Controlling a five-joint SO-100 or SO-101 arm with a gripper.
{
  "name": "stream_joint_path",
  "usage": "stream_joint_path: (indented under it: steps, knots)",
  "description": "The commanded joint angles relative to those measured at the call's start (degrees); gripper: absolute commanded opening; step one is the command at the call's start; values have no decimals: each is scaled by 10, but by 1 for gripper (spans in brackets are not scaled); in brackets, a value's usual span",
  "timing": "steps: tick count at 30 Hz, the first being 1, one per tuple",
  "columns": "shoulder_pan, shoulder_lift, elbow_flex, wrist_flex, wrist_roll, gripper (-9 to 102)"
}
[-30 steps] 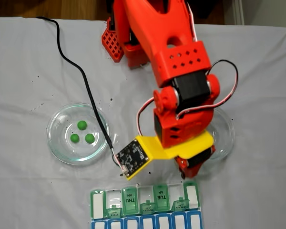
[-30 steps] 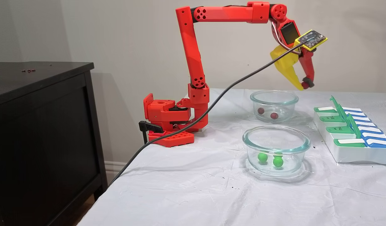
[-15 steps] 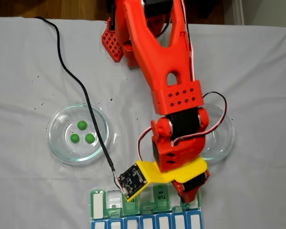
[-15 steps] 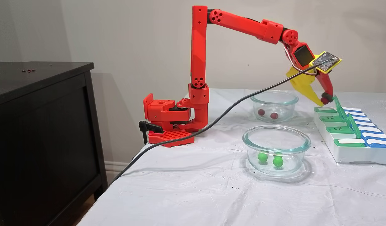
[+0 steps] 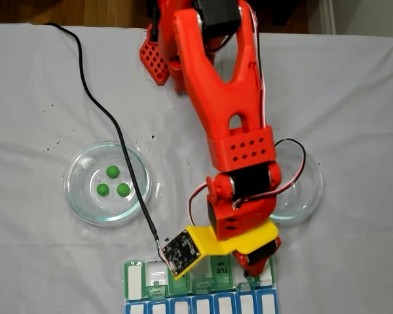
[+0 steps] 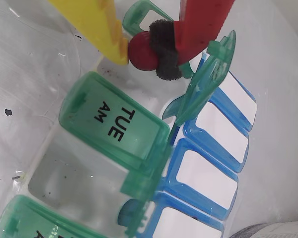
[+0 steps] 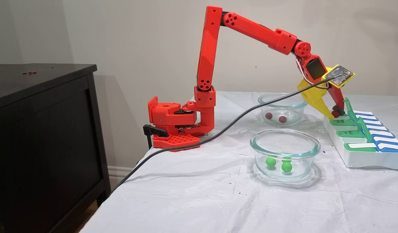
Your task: Sort medicines into box.
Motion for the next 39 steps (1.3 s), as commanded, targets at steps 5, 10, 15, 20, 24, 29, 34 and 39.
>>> stream_joint_path:
  steps: [5, 10, 15, 20, 24, 29, 34, 39]
  knots:
    - [12, 35, -38, -34, -18, 0]
    - [8, 18, -29, -58, -38, 15]
    - [-1, 41, -21, -27, -57, 18]
    - [-8, 75, -17, 16, -65, 18]
    - [-11, 117, -22, 69, -74, 17]
    - [-1, 192, -33, 125, -103, 8]
    - [2, 247, -69, 235, -111, 0]
    - [-63, 276, -71, 345, -131, 0]
